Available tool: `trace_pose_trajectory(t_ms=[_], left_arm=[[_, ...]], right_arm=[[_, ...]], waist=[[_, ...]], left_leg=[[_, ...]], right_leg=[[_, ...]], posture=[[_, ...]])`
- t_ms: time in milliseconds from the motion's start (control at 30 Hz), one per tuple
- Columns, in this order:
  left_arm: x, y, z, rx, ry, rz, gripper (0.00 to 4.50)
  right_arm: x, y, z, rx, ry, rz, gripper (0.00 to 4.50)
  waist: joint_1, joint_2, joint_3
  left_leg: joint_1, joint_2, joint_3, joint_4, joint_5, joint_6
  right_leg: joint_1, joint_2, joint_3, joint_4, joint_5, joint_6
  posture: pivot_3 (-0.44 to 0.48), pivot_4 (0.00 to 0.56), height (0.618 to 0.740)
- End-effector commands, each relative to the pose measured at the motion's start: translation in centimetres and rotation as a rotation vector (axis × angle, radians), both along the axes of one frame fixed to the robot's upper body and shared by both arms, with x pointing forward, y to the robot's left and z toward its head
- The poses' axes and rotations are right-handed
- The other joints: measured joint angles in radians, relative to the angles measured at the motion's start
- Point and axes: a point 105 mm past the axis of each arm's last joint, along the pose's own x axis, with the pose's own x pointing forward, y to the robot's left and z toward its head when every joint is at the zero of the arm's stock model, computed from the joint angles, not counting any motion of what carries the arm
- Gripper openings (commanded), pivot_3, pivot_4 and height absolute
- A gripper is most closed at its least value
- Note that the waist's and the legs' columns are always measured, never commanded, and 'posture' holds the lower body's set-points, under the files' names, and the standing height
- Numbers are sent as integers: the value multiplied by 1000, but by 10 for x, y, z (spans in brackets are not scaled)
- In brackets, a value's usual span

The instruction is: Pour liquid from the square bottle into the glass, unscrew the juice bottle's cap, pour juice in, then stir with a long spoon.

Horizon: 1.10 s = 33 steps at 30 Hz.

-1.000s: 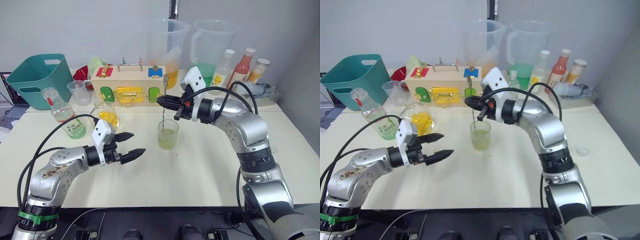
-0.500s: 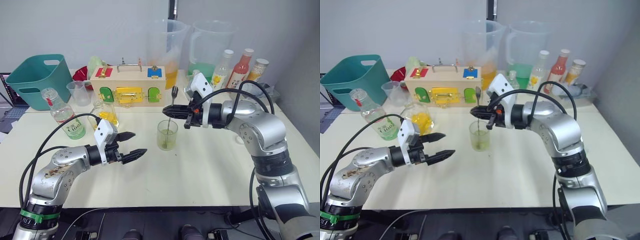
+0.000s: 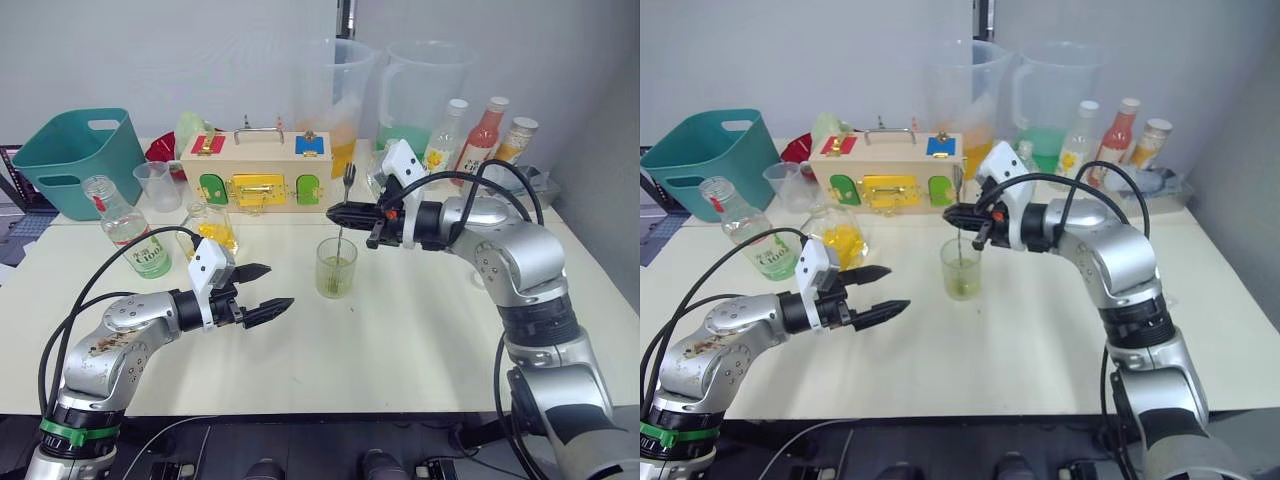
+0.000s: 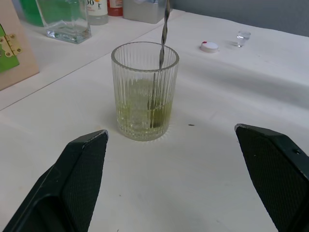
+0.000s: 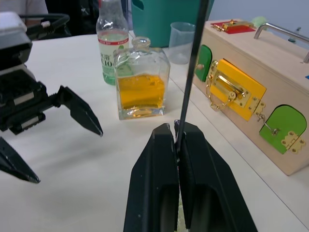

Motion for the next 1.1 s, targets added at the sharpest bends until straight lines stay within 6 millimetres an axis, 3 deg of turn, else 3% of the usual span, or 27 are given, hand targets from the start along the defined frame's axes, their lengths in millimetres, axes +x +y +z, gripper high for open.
trace_pose_trajectory(t_ms=[33, 200, 500, 833, 1100], left_arm=[[-1, -1, 10, -2, -46, -11, 4463], [-1, -2, 10, -4, -46, -13, 4463], [-1, -4, 9, -4, -47, -17, 4463], [-1, -6, 7, -3, -45, -23, 4463], [0, -4, 7, 0, -43, -23, 4463]], right_arm=[[-7, 2, 28, 89, -64, 26, 0], [-1, 4, 34, 118, -97, -1, 0], [11, -2, 22, 27, -144, -60, 0], [-12, 0, 10, 14, -5, 59, 0], [-8, 3, 21, 118, -8, 28, 0]], waist=[[0, 0, 0], [-1, 0, 0], [-1, 0, 0], [-2, 0, 0], [-1, 0, 0]], left_leg=[[0, 0, 0, 0, 0, 0], [0, 0, 0, 0, 0, 0], [0, 0, 0, 0, 0, 0], [0, 0, 0, 0, 0, 0], [0, 0, 0, 0, 0, 0]], right_leg=[[0, 0, 0, 0, 0, 0], [0, 0, 0, 0, 0, 0], [0, 0, 0, 0, 0, 0], [0, 0, 0, 0, 0, 0], [0, 0, 0, 0, 0, 0]], posture=[[0, 150, 731], [0, 150, 731], [0, 150, 731], [0, 150, 731], [0, 150, 731]])
